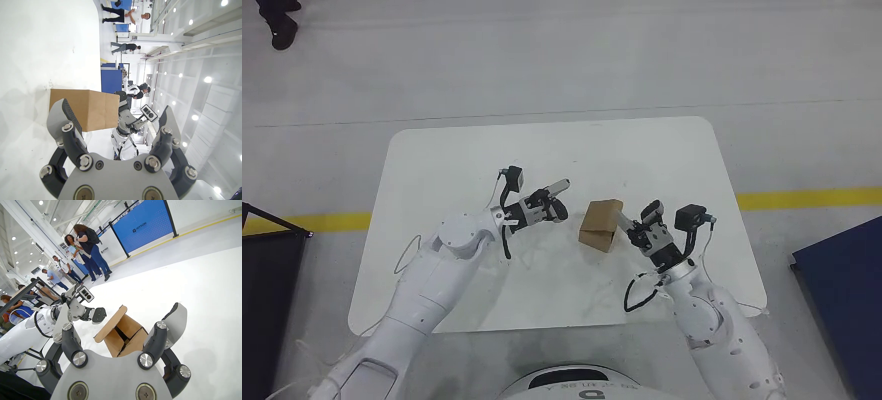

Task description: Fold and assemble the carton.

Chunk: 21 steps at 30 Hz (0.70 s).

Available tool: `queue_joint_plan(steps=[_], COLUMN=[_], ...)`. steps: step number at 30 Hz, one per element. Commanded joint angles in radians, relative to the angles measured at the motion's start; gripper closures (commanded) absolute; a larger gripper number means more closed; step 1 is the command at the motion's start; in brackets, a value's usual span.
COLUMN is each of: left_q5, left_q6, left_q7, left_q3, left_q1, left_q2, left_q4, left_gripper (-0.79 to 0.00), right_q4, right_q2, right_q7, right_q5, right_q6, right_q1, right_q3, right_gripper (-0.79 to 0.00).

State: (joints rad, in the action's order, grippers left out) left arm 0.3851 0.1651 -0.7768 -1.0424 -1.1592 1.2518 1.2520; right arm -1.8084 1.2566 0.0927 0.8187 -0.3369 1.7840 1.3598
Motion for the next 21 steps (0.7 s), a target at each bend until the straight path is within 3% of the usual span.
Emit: queue_joint_plan(steps=[1, 5, 9, 13, 21], left_q5=[0.000, 0.000, 0.000, 0.000, 0.000], left_q6=[0.000, 0.000, 0.000, 0.000, 0.000], left_q7=[0.000, 0.000, 0.000, 0.000, 0.000], left_q3=[0.000, 0.000, 0.000, 0.000, 0.000], left_q1=[0.000, 0.000, 0.000, 0.000, 0.000], left_q2=[0.000, 0.000, 0.000, 0.000, 0.000], left_q4=[0.000, 0.000, 0.000, 0.000, 0.000], left_gripper=[-0.785, -0.785, -0.785, -0.785, -0.785], right_q4=[-0.054, -0.138, -0.168, -0.145, -0.088], right_q2=[-0.004, -0.013, -0.019, -0.016, -0.003], right_q7=[0.018, 0.078, 0.117, 0.070, 0.019], right_q5=[0.088, 0.344, 0.625, 0.771, 0.876], right_q6=[0.000, 0.033, 0.084, 0.156, 0.279], right_q1=[0.026, 0.091, 0.128, 0.097, 0.031], right_q3=[0.008, 0.010, -0.042, -0.099, -0.180], right_gripper=[-0.785, -0.785, -0.711, -0.659, -0.723])
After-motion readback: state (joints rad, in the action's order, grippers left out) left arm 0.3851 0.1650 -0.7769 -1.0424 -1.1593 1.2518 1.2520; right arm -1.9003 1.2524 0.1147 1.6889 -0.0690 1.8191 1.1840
